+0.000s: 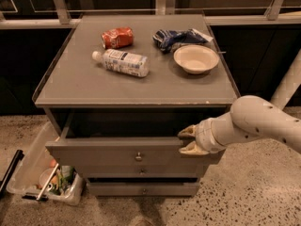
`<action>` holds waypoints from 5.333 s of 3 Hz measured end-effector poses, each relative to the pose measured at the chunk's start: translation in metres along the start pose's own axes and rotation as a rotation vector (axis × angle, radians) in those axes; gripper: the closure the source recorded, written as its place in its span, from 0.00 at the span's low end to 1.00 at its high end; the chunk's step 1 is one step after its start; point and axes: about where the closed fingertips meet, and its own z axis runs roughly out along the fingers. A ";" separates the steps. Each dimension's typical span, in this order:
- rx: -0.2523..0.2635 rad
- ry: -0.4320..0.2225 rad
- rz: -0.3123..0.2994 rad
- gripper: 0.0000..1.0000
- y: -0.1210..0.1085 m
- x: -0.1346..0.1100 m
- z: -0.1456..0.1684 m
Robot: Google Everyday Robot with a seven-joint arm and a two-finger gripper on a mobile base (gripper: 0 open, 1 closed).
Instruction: Open top drawer
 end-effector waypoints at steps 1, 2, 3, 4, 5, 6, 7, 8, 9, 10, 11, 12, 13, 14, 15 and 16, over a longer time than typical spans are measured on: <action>0.000 0.000 0.000 0.13 0.000 0.000 0.000; -0.018 -0.033 0.014 0.00 0.020 0.009 -0.002; -0.041 -0.094 0.040 0.19 0.070 0.024 -0.018; -0.046 -0.113 0.053 0.43 0.094 0.031 -0.029; -0.046 -0.113 0.053 0.66 0.092 0.028 -0.034; -0.046 -0.113 0.053 0.89 0.091 0.025 -0.038; -0.046 -0.113 0.053 1.00 0.089 0.023 -0.043; -0.046 -0.113 0.053 1.00 0.087 0.020 -0.047; -0.046 -0.113 0.053 1.00 0.085 0.017 -0.052; -0.046 -0.113 0.053 0.86 0.085 0.016 -0.054; -0.046 -0.113 0.053 0.66 0.085 0.016 -0.054; -0.046 -0.113 0.053 0.43 0.085 0.016 -0.054; -0.046 -0.113 0.053 0.20 0.085 0.016 -0.054; -0.046 -0.113 0.053 0.00 0.085 0.016 -0.054; -0.074 -0.135 0.077 0.00 0.090 0.020 -0.039; -0.123 -0.146 0.095 0.00 0.100 0.019 -0.014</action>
Offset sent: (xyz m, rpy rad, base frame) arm -0.0648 -0.0295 -0.0292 0.1191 0.0721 0.0153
